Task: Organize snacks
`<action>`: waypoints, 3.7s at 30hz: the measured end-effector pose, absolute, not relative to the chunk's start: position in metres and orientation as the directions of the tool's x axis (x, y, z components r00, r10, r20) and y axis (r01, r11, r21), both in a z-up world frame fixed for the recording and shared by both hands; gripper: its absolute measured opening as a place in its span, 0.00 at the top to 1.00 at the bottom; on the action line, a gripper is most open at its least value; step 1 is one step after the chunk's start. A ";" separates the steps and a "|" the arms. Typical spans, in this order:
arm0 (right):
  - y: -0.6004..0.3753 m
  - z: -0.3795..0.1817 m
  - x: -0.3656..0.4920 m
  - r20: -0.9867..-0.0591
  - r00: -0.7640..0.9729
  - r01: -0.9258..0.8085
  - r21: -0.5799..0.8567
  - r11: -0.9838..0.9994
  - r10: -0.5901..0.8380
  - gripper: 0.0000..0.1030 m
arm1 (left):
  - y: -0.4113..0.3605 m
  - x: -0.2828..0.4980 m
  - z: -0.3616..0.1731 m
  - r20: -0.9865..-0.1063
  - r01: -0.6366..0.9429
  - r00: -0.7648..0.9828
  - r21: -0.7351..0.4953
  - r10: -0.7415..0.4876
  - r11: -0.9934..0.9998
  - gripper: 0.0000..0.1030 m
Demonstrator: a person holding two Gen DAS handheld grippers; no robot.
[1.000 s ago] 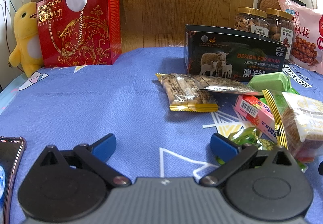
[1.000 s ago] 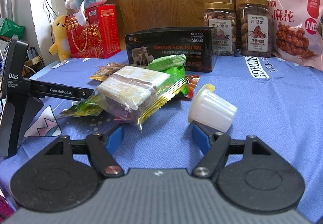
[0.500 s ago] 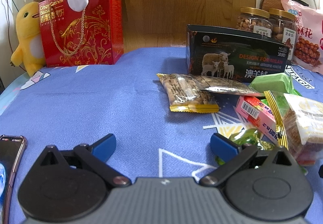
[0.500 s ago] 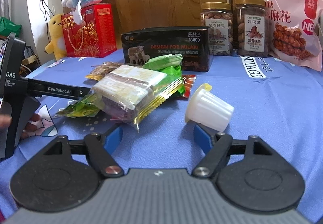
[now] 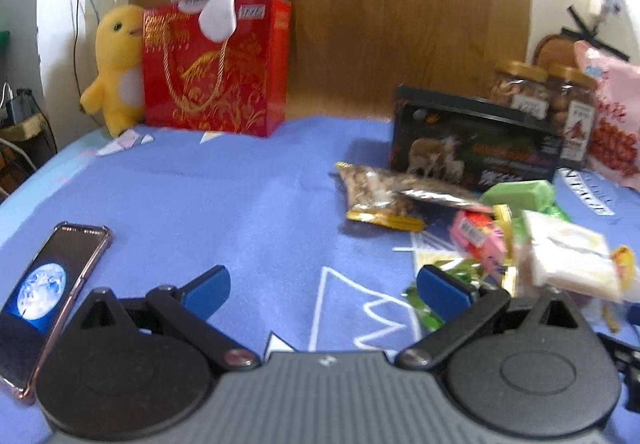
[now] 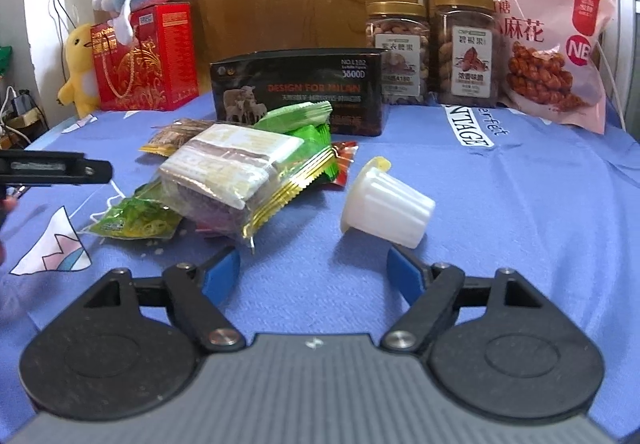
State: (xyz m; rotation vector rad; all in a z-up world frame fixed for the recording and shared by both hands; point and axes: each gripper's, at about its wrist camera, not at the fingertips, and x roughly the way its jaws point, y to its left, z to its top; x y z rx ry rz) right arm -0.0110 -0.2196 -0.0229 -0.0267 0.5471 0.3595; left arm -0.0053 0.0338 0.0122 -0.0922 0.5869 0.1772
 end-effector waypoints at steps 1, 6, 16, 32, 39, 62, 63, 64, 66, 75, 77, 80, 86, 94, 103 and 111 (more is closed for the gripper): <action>-0.220 -0.022 -0.012 -0.514 0.794 -0.336 0.075 0.939 0.325 0.20 | 0.031 -0.008 0.013 -0.558 -0.186 0.819 -0.031 0.137 0.982 0.00; -0.226 -0.020 -0.014 -0.528 0.786 -0.315 0.104 0.943 0.321 0.20 | 0.023 -0.019 0.008 -0.592 -0.178 0.798 -0.058 0.109 0.982 0.00; -0.230 -0.013 -0.022 -0.524 0.772 -0.335 0.147 0.931 0.360 0.20 | 0.004 -0.031 -0.004 -0.647 -0.137 0.759 -0.040 0.079 0.990 0.00; -0.244 -0.003 -0.029 -0.491 0.786 -0.327 0.185 0.927 0.375 0.20 | -0.002 -0.031 -0.005 -0.705 -0.115 0.705 0.000 0.081 0.993 0.00; -0.236 0.006 -0.034 -0.452 0.793 -0.376 0.166 0.912 0.409 0.20 | -0.003 -0.028 0.001 -0.715 -0.118 0.693 0.022 0.098 0.993 0.00; -0.237 0.013 -0.024 -0.404 0.805 -0.429 0.108 0.897 0.434 0.20 | -0.008 -0.004 0.031 -0.632 -0.011 0.775 -0.026 -0.008 1.000 0.00; -0.238 0.013 -0.024 -0.399 0.805 -0.435 0.108 0.894 0.439 0.20 | -0.006 -0.003 0.034 -0.619 -0.011 0.785 -0.039 -0.015 0.999 0.00; -0.239 0.014 -0.024 -0.392 0.805 -0.442 0.106 0.891 0.446 0.20 | -0.004 -0.001 0.035 -0.611 -0.015 0.791 -0.048 -0.017 0.999 0.00; -0.239 0.015 -0.025 -0.377 0.805 -0.458 0.094 0.884 0.457 0.20 | -0.001 0.004 0.035 -0.606 -0.016 0.795 -0.053 -0.019 0.998 0.03; -0.226 0.012 -0.020 -0.383 0.762 -0.549 0.046 0.834 0.522 0.20 | -0.013 0.018 0.050 -0.611 0.091 0.786 -0.037 -0.094 0.995 0.06; -0.222 0.010 -0.018 -0.396 0.748 -0.566 0.037 0.823 0.532 0.20 | -0.019 0.020 0.056 -0.607 0.159 0.779 -0.056 -0.160 0.986 0.07; -0.215 0.006 -0.013 -0.423 0.731 -0.584 0.017 0.812 0.535 0.21 | -0.030 0.027 0.057 -0.623 0.229 0.748 -0.082 -0.229 0.970 0.17; -0.206 0.002 -0.003 -0.462 0.715 -0.602 -0.025 0.798 0.524 0.42 | -0.036 0.050 0.040 -0.674 0.283 0.650 -0.214 -0.351 0.935 0.52; -0.204 0.026 0.003 -0.385 0.743 -0.598 -0.015 0.801 0.548 0.54 | -0.031 0.044 0.078 -0.582 0.297 0.727 -0.211 -0.364 0.931 0.63; -0.188 0.069 0.087 -0.267 0.816 -0.550 -0.085 0.831 0.513 0.54 | -0.030 0.131 0.120 -0.445 0.253 0.841 -0.180 -0.308 0.951 0.63; -0.165 0.059 0.158 -0.345 0.831 -0.505 -0.142 0.851 0.436 0.53 | -0.022 0.200 0.091 -0.467 0.152 0.846 -0.251 -0.257 0.956 0.62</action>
